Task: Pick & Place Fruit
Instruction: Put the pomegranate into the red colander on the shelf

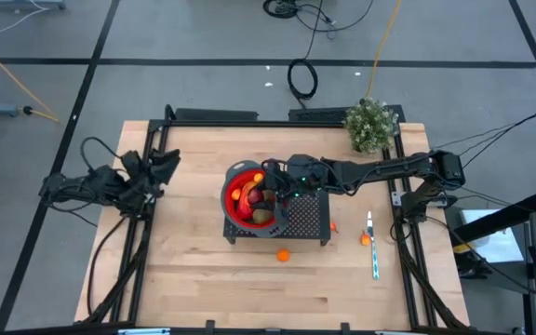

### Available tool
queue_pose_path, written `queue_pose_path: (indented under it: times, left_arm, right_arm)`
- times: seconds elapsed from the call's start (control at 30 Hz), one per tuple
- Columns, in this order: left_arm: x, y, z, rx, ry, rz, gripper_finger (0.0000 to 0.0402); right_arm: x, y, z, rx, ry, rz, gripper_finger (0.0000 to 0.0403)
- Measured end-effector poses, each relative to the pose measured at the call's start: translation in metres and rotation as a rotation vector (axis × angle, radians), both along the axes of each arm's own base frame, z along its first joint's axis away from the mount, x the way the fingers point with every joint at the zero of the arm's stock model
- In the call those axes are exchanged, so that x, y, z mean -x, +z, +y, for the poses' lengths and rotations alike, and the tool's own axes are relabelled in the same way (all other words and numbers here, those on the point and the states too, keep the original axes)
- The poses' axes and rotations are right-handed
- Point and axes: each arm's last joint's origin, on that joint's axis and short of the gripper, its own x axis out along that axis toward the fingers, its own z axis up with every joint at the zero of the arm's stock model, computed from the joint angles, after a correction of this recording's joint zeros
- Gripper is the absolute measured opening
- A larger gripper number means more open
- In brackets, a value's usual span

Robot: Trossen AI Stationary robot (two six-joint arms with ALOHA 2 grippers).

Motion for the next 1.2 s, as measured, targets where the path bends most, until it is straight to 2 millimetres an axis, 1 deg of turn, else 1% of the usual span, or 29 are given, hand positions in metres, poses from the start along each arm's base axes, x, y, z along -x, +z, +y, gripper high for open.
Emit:
queue_pose_path:
  times: [0.2,0.47,0.57,0.8,0.87,1.03,1.2]
  left_arm:
    - [-0.002,0.002,0.000,0.101,-0.061,-0.068,0.0179]
    - [-0.020,0.006,-0.004,0.081,-0.098,-0.067,0.0179]
    - [-0.029,0.017,-0.006,0.049,-0.102,-0.026,0.0179]
    - [-0.054,0.051,-0.012,-0.115,-0.131,0.070,0.0179]
    - [-0.063,0.060,-0.013,-0.131,-0.144,0.109,0.0179]
    - [-0.084,0.075,-0.017,-0.079,-0.207,0.186,0.0179]
    - [-0.101,0.084,-0.020,-0.019,-0.276,0.240,0.0179]
  right_arm:
    - [0.000,0.001,0.000,0.038,0.006,-0.018,0.0199]
    - [-0.002,0.006,-0.001,0.045,0.004,-0.075,0.0199]
    - [-0.002,0.006,-0.001,0.045,0.002,-0.075,0.0199]
    - [-0.002,0.007,-0.001,0.045,0.002,-0.088,0.0199]
    - [-0.002,0.009,-0.001,0.045,0.002,-0.104,0.0199]
    - [-0.003,0.013,-0.001,0.045,0.004,-0.151,0.0199]
    - [-0.004,0.017,-0.001,0.051,0.005,-0.193,0.0199]
